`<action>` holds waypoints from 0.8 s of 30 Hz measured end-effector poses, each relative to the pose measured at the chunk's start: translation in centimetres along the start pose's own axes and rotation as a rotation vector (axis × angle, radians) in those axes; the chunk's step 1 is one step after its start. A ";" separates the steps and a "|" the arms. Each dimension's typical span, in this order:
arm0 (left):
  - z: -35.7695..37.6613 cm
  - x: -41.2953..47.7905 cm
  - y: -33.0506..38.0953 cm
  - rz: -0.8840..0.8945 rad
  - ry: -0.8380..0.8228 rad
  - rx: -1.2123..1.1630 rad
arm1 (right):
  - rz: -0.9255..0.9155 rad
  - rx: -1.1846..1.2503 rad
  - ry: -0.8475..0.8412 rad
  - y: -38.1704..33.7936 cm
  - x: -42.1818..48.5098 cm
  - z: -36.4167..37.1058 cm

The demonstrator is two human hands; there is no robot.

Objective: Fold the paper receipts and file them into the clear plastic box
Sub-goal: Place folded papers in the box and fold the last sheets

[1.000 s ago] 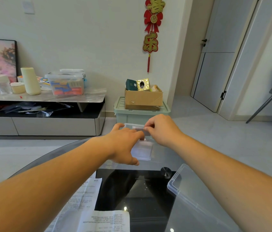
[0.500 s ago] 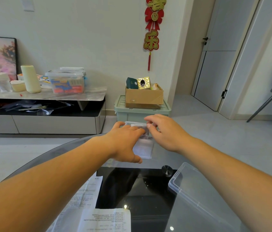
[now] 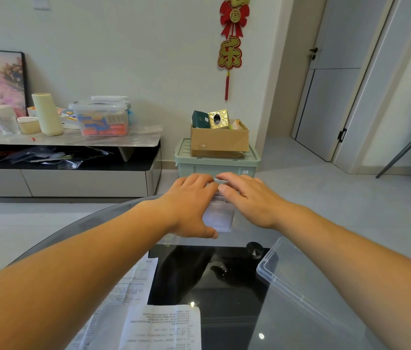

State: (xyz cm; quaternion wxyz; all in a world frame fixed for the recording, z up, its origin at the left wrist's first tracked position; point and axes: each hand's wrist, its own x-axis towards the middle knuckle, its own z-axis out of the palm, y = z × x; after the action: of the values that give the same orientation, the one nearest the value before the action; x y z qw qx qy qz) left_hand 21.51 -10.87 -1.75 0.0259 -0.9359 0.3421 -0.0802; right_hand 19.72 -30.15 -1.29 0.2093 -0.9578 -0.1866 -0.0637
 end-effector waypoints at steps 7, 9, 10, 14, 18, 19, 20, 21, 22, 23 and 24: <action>-0.1 0.0 0.4 -0.023 0.001 0.060 | -0.012 -0.017 0.006 0.0 -0.1 0.2; 0.0 0.1 0.5 -0.036 0.000 0.056 | -0.021 -0.035 0.006 0.0 -0.1 0.2; 0.0 0.1 0.5 -0.043 -0.011 0.049 | -0.024 -0.055 -0.004 0.0 -0.1 0.1; -0.3 0.1 0.5 -0.051 -0.035 0.015 | -0.040 -0.120 -0.053 0.0 0.0 -0.1; -0.8 -1.0 0.5 -0.043 0.062 0.051 | -0.056 -0.063 0.090 -0.6 -1.3 -0.8; -1.1 -1.4 0.4 -0.044 0.094 0.052 | -0.057 -0.045 0.139 -1.0 -1.9 -1.1; -1.5 -2.1 0.5 -0.047 0.122 0.043 | -0.067 -0.029 0.179 -1.5 -2.9 -1.4; -1.9 -2.9 0.6 -0.054 0.149 0.024 | -0.082 -0.018 0.203 -2.2 -3.9 -1.5; -2.3 -3.9 0.7 -0.061 0.175 -0.007 | -0.091 -0.004 0.211 -2.9 -5.1 -1.6; -2.7 -5.1 1.1 -0.072 0.202 -0.057 | -0.091 0.015 0.204 -3.6 -6.5 -1.5; -3.0 -6.5 1.5 -0.090 0.223 -0.122 | -0.087 0.036 0.181 -4.3 -8.0 -1.3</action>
State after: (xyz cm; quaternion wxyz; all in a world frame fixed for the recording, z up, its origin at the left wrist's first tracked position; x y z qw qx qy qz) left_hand 15.14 -7.81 0.23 -0.0730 -0.9354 0.3048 -0.1637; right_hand 10.66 -29.69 -0.05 0.2394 -0.9352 -0.2093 -0.1558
